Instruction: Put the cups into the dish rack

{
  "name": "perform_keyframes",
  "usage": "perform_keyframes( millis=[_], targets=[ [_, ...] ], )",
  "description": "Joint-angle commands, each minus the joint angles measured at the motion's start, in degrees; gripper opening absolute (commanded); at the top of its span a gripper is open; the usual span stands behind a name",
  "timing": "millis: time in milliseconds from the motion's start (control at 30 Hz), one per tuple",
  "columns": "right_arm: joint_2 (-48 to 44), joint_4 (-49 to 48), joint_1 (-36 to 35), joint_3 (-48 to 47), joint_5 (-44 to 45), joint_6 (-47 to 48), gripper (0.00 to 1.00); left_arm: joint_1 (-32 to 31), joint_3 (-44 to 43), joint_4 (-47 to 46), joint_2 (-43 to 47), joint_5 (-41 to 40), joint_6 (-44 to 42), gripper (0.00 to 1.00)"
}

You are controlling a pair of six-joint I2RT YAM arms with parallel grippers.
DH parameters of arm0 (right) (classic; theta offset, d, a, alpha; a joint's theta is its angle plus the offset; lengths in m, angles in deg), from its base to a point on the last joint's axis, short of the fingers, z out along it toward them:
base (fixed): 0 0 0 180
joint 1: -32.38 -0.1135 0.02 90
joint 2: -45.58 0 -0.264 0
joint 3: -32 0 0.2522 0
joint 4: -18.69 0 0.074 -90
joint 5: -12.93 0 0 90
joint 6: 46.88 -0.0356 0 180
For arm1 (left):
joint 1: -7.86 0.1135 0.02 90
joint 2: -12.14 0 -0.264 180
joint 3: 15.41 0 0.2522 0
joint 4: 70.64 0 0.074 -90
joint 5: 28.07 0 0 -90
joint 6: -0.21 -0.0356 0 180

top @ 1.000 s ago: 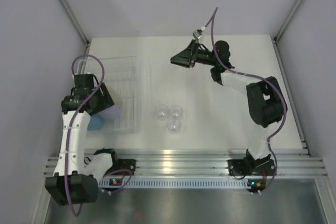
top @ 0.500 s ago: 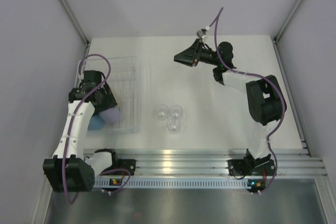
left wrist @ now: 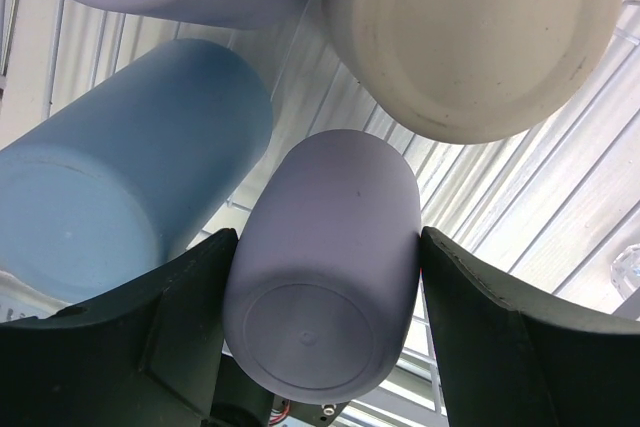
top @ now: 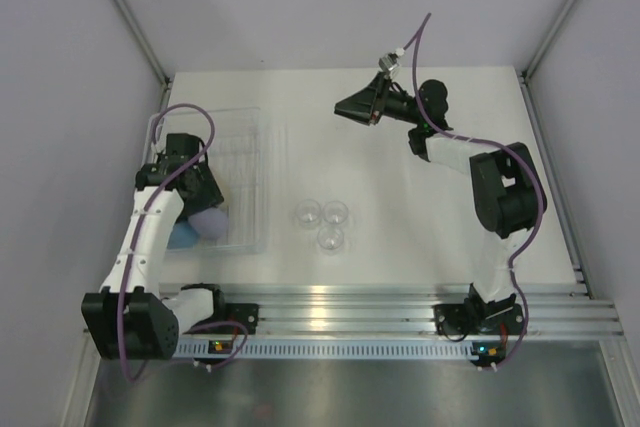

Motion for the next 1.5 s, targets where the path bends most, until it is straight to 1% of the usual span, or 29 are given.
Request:
perform_keyframes(
  millis=[0,33,67,233,267,333,367,400,533,567,600,1000,1233,1467],
  targets=[
    [0.9,-4.3,0.7,-0.4,-0.3,0.4,0.42,-0.3,-1.5,1.5,-0.3,-1.9,1.4,0.42],
    [0.7,-4.3,0.8,-0.4,-0.3,0.4,0.42,-0.3,-1.4,1.4,-0.5,-1.8,1.4,0.46],
    [0.8,-4.3,0.8,-0.3,-0.3,0.4,0.42,-0.3,-1.4,1.3,-0.4,-1.7,1.5,0.48],
    [0.5,-4.3,1.0,-0.1,-0.3,0.5,0.42,-0.3,-1.4,1.3,-0.3,-1.6,1.4,0.54],
    [0.5,-4.3,0.9,0.0,-0.3,0.4,0.42,-0.4,-1.3,1.4,-0.4,-1.6,1.5,0.65],
    [0.5,-4.3,1.0,0.1,-0.4,0.5,0.42,-0.4,-1.2,1.5,-0.2,-1.4,1.4,0.69],
    [0.5,-4.3,1.1,0.1,-0.3,0.4,0.42,-0.4,-1.1,1.6,-0.3,-1.5,1.7,0.72],
    [0.5,-4.3,0.9,0.2,-0.3,0.5,0.42,-0.3,-0.8,1.6,0.1,-1.5,1.6,0.79],
    [0.5,-4.4,1.1,0.2,-0.4,0.5,0.42,-0.3,-0.4,1.9,0.7,-1.5,1.8,0.8],
    [0.5,-4.4,1.1,0.2,-0.4,0.5,0.42,-2.0,-0.4,1.9,0.7,-1.6,1.8,0.81],
    [0.4,-4.4,1.1,0.1,-0.4,0.5,0.42,-2.0,-0.3,1.8,0.7,-1.6,1.8,0.86],
    [-0.5,-4.5,1.1,1.1,-0.4,0.6,0.42,-2.5,-0.6,1.8,1.4,-1.6,1.8,0.87],
    [-1.2,-4.4,1.1,1.7,-0.4,0.7,0.42,-3.1,-2.4,1.8,1.5,-1.5,2.3,0.88],
    [-2.1,-3.6,1.1,2.4,-0.4,1.4,0.42,-4.2,-6.1,1.9,1.1,-1.7,2.5,0.88]
  ],
)
